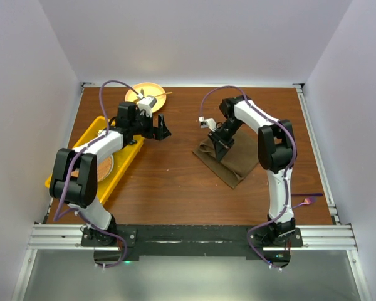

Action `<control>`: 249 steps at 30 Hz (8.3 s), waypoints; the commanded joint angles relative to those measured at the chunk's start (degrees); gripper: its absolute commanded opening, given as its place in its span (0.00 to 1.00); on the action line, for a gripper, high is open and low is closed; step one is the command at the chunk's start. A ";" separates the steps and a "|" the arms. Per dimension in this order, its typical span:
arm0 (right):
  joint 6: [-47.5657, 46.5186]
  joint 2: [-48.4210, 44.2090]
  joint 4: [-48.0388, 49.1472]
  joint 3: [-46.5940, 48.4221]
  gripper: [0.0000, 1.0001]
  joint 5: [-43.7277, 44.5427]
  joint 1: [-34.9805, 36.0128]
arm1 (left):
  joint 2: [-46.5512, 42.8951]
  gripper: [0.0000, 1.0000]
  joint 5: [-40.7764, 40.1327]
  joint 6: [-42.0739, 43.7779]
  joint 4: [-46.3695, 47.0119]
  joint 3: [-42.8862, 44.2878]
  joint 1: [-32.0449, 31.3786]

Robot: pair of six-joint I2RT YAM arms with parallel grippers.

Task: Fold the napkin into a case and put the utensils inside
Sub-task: Fold the rectangle-folded napkin at the center of the board, then move the square-folded napkin to the center of the board, then rotate the square-folded napkin at the center of the board, then smooth out the square-folded napkin at the center of the board.

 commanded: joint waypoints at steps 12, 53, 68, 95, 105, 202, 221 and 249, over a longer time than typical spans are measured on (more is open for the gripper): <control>9.35 -3.46 -0.90 3.50 0.45 -9.96 -5.83 | 1.91 1.00 4.82 5.35 -0.41 3.78 -0.55; -3.67 -3.10 3.24 7.37 0.40 -4.23 -7.77 | 4.37 0.29 9.31 33.31 -8.25 5.02 -13.83; 14.30 -0.66 22.07 -4.88 0.38 7.80 -12.69 | 17.47 0.17 -6.16 48.34 -19.13 13.99 -22.17; 16.76 -9.62 9.15 -4.57 0.45 -6.34 -24.63 | 11.15 0.42 3.41 43.58 -23.27 17.41 -31.66; 22.12 -13.40 18.54 -20.94 0.42 -4.94 -26.76 | 14.49 0.53 -1.68 50.54 -22.40 16.63 -35.10; 22.91 -12.70 19.25 -25.61 0.40 -3.62 -30.01 | 15.72 0.24 7.81 80.51 -32.95 16.01 -32.29; 22.04 -12.61 18.37 -24.29 0.44 -3.62 -30.36 | 11.06 0.00 9.74 78.05 -39.35 20.93 -29.30; 23.78 -10.59 19.76 -14.10 0.45 -16.62 -27.30 | 7.02 0.50 20.81 45.66 -21.11 16.29 -19.81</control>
